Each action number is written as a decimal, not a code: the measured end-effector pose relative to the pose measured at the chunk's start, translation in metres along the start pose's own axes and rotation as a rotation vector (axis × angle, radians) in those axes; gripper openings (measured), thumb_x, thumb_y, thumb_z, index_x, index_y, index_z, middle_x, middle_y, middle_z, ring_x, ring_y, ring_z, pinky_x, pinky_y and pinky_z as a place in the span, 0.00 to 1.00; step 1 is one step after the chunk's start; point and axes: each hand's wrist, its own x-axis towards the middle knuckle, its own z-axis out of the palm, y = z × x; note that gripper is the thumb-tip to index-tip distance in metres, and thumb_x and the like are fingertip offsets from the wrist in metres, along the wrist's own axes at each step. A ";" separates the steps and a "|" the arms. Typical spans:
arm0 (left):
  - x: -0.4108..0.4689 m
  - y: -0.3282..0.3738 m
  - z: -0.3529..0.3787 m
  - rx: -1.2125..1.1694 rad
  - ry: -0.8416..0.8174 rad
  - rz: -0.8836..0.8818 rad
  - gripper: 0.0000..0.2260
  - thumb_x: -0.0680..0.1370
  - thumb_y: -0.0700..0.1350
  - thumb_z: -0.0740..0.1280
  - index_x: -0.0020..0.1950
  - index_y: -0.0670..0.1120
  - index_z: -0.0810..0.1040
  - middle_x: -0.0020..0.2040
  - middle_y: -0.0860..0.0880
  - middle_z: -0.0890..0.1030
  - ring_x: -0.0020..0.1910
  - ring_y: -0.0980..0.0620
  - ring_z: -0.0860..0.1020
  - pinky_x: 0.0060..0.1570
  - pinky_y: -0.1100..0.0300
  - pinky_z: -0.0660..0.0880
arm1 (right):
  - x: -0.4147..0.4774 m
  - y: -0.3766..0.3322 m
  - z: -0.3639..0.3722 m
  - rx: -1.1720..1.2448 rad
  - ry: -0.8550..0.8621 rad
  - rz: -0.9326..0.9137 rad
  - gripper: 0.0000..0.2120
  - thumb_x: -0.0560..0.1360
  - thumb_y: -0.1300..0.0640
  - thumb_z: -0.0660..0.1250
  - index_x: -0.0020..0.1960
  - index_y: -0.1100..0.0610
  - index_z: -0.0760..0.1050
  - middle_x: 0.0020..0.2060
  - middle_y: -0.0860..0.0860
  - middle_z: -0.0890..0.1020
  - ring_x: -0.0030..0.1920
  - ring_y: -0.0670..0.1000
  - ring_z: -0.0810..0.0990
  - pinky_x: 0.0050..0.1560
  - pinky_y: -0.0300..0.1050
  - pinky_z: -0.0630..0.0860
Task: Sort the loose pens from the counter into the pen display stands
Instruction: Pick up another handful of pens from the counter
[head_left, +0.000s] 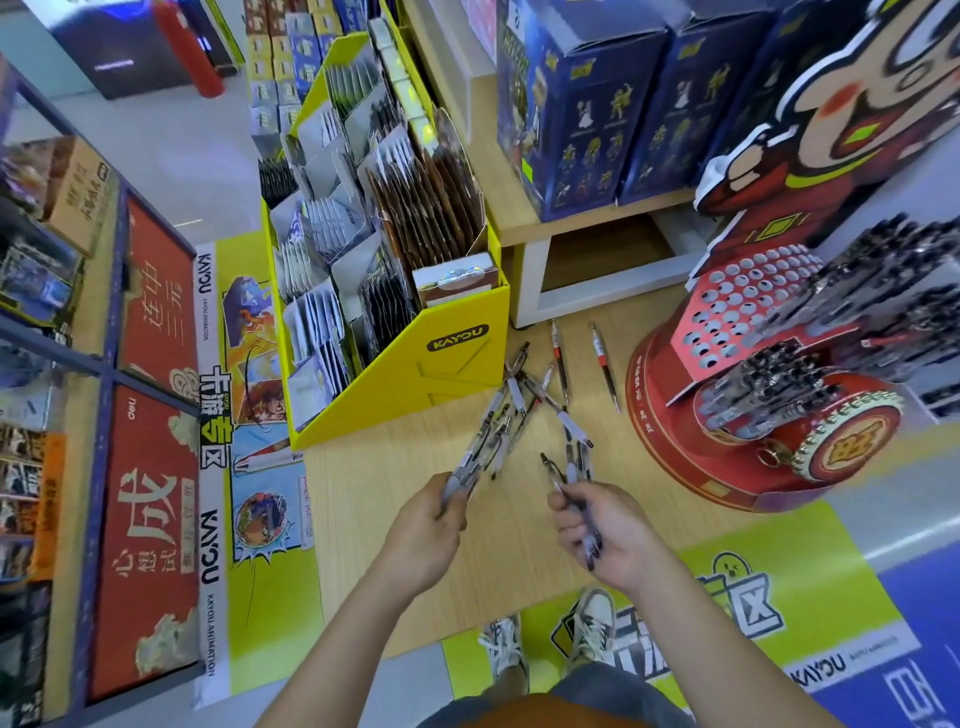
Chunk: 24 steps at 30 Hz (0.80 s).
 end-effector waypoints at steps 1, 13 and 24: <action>-0.008 0.005 -0.001 -0.083 -0.001 -0.025 0.10 0.83 0.44 0.57 0.43 0.46 0.70 0.35 0.47 0.73 0.27 0.52 0.68 0.27 0.60 0.64 | -0.003 0.001 -0.004 -0.030 -0.008 0.007 0.06 0.81 0.61 0.58 0.44 0.58 0.67 0.29 0.52 0.72 0.21 0.44 0.63 0.17 0.34 0.60; -0.036 0.042 0.046 0.037 0.103 0.228 0.06 0.83 0.45 0.56 0.55 0.48 0.72 0.42 0.52 0.78 0.36 0.55 0.76 0.37 0.55 0.72 | -0.034 0.006 0.044 -0.334 -0.060 -0.334 0.23 0.66 0.42 0.73 0.53 0.56 0.75 0.32 0.50 0.77 0.29 0.48 0.73 0.27 0.40 0.68; -0.042 0.072 0.048 0.395 -0.042 0.476 0.19 0.76 0.43 0.61 0.67 0.43 0.65 0.51 0.51 0.66 0.45 0.54 0.68 0.46 0.66 0.67 | -0.042 -0.009 0.049 -0.265 0.126 -0.384 0.16 0.71 0.51 0.73 0.54 0.57 0.76 0.42 0.57 0.83 0.39 0.55 0.84 0.36 0.47 0.78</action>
